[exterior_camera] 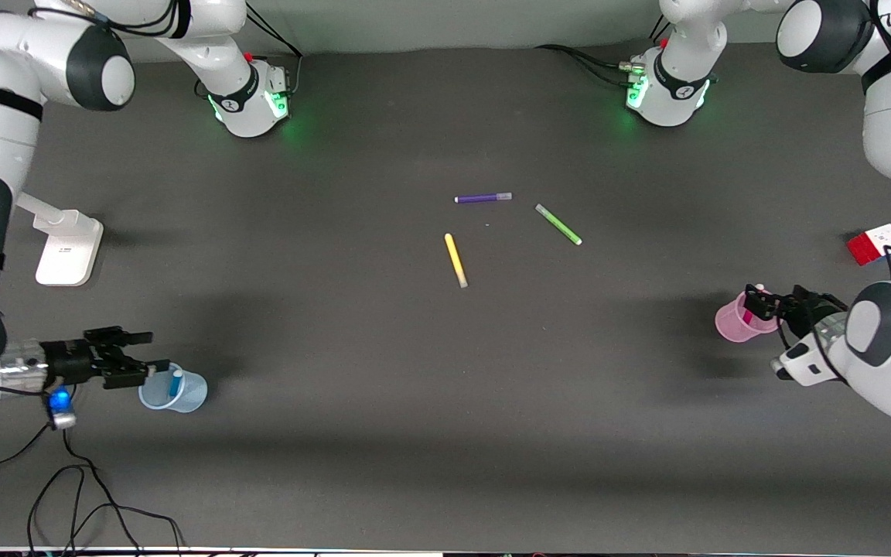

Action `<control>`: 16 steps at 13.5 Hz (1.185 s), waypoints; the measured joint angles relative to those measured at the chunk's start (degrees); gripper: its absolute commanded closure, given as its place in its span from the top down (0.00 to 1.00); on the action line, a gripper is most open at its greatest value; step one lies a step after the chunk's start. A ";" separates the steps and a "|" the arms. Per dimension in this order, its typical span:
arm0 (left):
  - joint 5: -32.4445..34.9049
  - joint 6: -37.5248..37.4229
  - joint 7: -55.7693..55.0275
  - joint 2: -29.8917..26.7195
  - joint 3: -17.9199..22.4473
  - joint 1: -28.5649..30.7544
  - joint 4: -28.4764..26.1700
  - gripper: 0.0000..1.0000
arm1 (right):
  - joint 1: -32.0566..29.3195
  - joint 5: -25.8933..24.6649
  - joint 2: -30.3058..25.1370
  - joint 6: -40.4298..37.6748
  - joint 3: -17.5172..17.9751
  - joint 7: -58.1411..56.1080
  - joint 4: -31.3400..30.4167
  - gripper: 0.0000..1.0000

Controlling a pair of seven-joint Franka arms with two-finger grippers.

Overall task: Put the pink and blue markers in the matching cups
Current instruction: 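Open both grippers to release the markers and lift away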

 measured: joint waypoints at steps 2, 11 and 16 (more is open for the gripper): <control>0.01 -2.83 -0.14 -0.53 -0.11 -0.40 4.09 1.00 | 0.32 -4.66 -5.30 -0.66 0.03 -0.45 -1.78 1.00; -2.89 -0.37 -0.68 -20.43 -0.45 -2.30 0.19 1.00 | 11.60 -22.90 -31.13 3.65 0.03 -1.95 -19.13 1.00; -6.23 11.18 -0.68 -33.34 -0.44 -2.31 -13.83 1.00 | 19.56 -29.81 -48.41 15.87 0.29 -2.17 -39.04 1.00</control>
